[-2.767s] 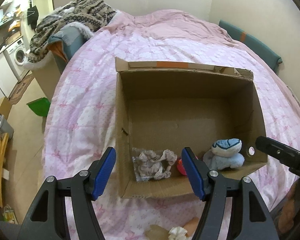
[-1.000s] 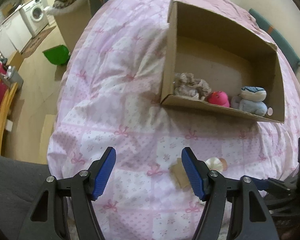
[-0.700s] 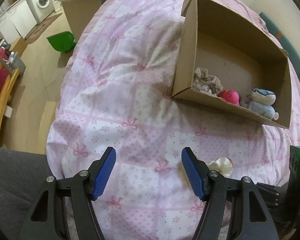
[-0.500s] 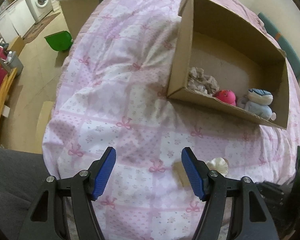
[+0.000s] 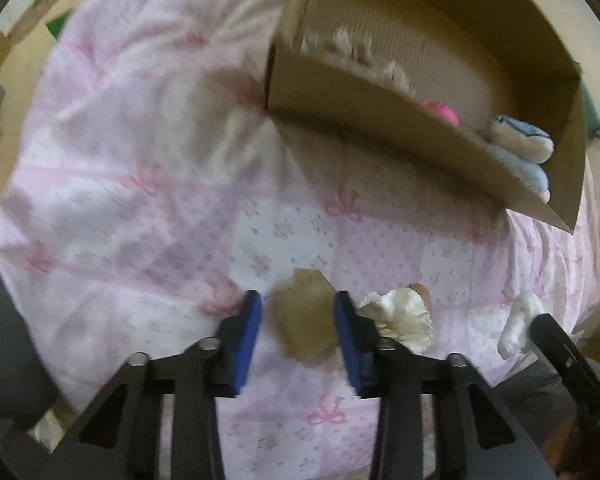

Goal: Organize soft objects
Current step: 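Grasp the white rolled sock with the right tool while the left tool grasps the beige translucent piece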

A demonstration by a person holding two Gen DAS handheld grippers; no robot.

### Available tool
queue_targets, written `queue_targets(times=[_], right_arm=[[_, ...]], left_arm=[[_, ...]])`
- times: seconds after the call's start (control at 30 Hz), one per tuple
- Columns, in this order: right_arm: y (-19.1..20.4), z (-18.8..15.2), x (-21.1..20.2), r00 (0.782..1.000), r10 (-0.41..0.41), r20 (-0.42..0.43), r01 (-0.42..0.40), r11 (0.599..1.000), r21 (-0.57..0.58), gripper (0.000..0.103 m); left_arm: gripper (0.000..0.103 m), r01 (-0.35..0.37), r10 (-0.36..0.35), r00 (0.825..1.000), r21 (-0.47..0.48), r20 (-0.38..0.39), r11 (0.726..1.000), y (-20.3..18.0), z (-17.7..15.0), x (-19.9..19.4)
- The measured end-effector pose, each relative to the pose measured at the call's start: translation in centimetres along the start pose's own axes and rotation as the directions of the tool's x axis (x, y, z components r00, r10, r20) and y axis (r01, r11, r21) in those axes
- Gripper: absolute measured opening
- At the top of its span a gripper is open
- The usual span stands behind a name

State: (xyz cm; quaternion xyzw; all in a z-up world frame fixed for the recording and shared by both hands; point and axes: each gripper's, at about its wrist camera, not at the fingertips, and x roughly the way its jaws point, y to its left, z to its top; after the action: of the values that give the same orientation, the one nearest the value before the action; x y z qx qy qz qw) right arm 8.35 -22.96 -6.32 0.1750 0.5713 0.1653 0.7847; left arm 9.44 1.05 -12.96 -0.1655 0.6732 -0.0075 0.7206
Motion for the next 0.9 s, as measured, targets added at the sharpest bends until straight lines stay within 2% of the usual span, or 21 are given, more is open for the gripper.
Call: queue_targets(times=[0.07, 0.1, 0.2, 0.4, 0.5, 0.7, 0.77, 0.9], right_arm=[[-0.1, 0.1, 0.1, 1.000, -0.006, -0.006, 0.006, 1.000, 0.007, 0.025], [-0.1, 0.1, 0.2, 1.000, -0.005, -0.011, 0.005, 1.000, 0.013, 0.025], [-0.2, -0.1, 0.2, 1.000, -0.001, -0.014, 0.001, 1.000, 0.018, 0.025], [0.1, -0.1, 0.4, 1.000, 0.006, -0.011, -0.006, 1.000, 0.007, 0.025], [0.1, -0.2, 0.1, 1.000, 0.017, -0.001, -0.017, 1.000, 0.003, 0.025], [0.4, -0.4, -0.4, 1.000, 0.030, 0.006, -0.030, 0.999, -0.016, 0.025], [0.5, -0.4, -0.4, 1.000, 0.027, 0.006, -0.027, 0.999, -0.022, 0.025], [0.6, -0.4, -0.5, 1.000, 0.024, 0.013, -0.024, 0.999, -0.029, 0.025]], left_arm=[[0.021, 0.016, -0.016, 1.000, -0.010, -0.015, 1.000, 0.0, 0.0, 0.4], [0.014, 0.020, -0.020, 1.000, -0.009, -0.011, 1.000, 0.0, 0.0, 0.4], [0.006, 0.043, -0.043, 0.999, 0.000, -0.006, 0.999, 0.0, 0.0, 0.0], [0.006, 0.020, -0.023, 0.997, 0.034, 0.072, 0.999, 0.4, -0.7, -2.7], [0.006, -0.020, 0.013, 0.991, 0.050, 0.132, 0.999, 0.8, -1.2, -4.4], [0.006, -0.092, 0.073, 0.966, 0.066, 0.248, 0.994, 1.3, -1.9, -7.2], [0.006, -0.122, 0.101, 0.953, 0.056, 0.287, 0.991, 1.5, -2.0, -7.8], [0.006, -0.126, 0.104, 0.950, 0.056, 0.296, 0.990, 1.5, -1.9, -7.9]])
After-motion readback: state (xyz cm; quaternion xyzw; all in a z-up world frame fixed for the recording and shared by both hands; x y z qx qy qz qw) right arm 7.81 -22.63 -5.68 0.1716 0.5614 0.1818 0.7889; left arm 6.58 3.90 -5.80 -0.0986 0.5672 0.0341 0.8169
